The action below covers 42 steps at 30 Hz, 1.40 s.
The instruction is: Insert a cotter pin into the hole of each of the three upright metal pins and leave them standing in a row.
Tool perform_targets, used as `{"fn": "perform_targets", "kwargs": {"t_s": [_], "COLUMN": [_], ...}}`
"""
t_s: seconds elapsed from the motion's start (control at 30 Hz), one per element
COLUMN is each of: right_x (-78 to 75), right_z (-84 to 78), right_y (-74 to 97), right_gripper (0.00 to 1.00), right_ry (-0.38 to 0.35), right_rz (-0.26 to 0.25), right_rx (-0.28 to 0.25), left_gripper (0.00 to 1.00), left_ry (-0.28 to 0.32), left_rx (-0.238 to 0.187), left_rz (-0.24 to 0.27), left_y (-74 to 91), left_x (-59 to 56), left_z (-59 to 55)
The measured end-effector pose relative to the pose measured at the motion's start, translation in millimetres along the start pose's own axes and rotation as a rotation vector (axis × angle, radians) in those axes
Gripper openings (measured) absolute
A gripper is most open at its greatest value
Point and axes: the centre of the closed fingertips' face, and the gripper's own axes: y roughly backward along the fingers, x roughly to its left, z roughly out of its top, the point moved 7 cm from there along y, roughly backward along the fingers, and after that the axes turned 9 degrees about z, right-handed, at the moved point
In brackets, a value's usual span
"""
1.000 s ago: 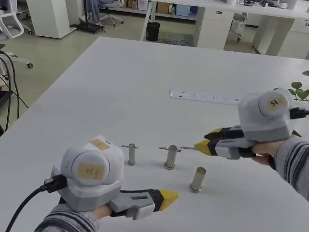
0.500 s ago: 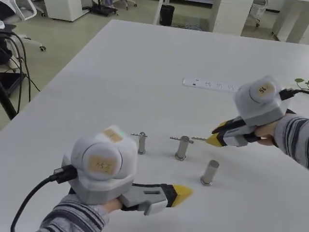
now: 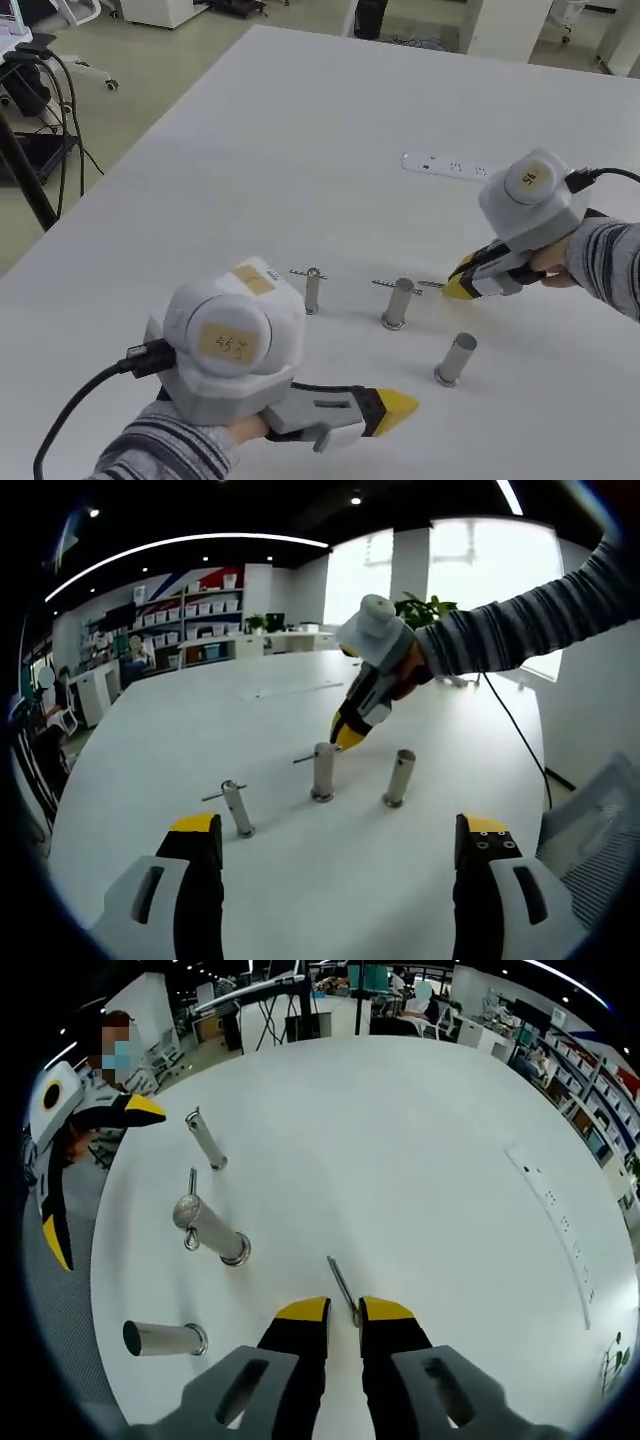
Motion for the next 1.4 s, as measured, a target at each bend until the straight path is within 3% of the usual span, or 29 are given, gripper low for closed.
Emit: {"fn": "perform_targets", "kwargs": {"t_s": [0.23,0.47,0.63,0.87,1.03,1.4], "right_x": [0.1,2.7,7.9,16.4,24.8,64.7], "right_z": [-2.3,-0.7,0.6,2.2,6.5,22.9], "right_y": [-2.4,-2.1,-2.0,7.8,21.4,50.4], "right_gripper": [0.01,0.00,0.00,0.00,0.00,0.00], "right_ry": [0.036,0.114,0.126,0.144,0.219,0.377], "right_rz": [0.008,-0.010,-0.015,-0.040,-0.073,-0.096], "right_rx": [0.074,0.102,0.115,0.067,0.039,-0.014], "left_gripper": [0.95,0.94,0.93,0.89,0.87,0.80], "left_ry": [0.001,0.004,0.004,0.014,0.009,0.013], "left_rx": [0.001,-0.001,0.002,-0.001,-0.001,-0.019], "left_rz": [-0.003,-0.001,-0.003,-0.004,-0.015,-0.035], "left_y": [0.1,0.3,0.1,0.6,-0.2,-0.5], "left_x": [-0.1,0.8,0.5,1.7,-0.5,-3.5], "left_z": [-0.4,0.0,-0.2,0.6,0.5,3.4]}}
